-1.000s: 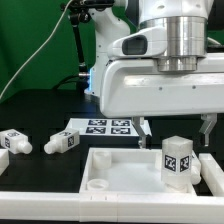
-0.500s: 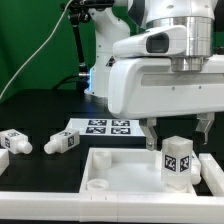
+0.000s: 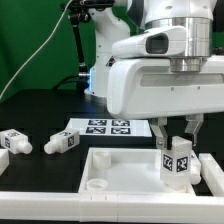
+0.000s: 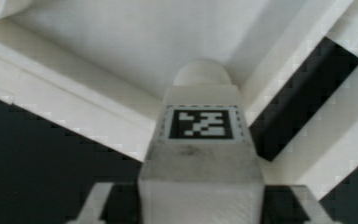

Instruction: Assemble one leg

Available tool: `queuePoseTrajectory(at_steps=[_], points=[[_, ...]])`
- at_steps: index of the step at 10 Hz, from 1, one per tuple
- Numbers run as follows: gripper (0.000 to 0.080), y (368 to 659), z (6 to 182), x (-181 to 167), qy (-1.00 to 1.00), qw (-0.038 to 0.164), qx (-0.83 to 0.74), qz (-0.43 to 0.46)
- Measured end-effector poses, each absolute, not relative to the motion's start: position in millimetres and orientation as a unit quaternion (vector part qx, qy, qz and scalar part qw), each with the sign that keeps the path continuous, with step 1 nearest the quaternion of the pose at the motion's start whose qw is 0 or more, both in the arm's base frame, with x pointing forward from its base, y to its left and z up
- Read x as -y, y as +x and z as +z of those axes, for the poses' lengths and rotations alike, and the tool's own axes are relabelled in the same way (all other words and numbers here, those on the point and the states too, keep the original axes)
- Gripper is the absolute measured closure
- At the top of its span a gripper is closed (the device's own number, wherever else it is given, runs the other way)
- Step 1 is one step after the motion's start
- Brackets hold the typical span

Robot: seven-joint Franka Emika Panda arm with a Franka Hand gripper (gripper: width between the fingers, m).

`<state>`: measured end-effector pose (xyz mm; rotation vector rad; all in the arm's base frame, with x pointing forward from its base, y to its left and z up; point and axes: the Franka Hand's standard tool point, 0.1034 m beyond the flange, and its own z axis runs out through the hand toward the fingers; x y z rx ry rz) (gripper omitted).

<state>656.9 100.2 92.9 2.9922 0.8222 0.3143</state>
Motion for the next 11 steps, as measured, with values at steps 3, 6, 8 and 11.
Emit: queuePoseTrajectory(at_steps=[3,6,8,11], points=[[0.0517,656.6,92.7,-100.8,0.976,0.002,-0.194,0.101],[0.0517,654.7,92.3,-108.2,0.992,-0.022,-0.029,0.120],[0.0517,654.6,92.0,-109.9,0.988,-0.039,0.081,0.123],[0.0517,652.9,90.7,-112.0,0.955,-0.056,0.269,0.115]])
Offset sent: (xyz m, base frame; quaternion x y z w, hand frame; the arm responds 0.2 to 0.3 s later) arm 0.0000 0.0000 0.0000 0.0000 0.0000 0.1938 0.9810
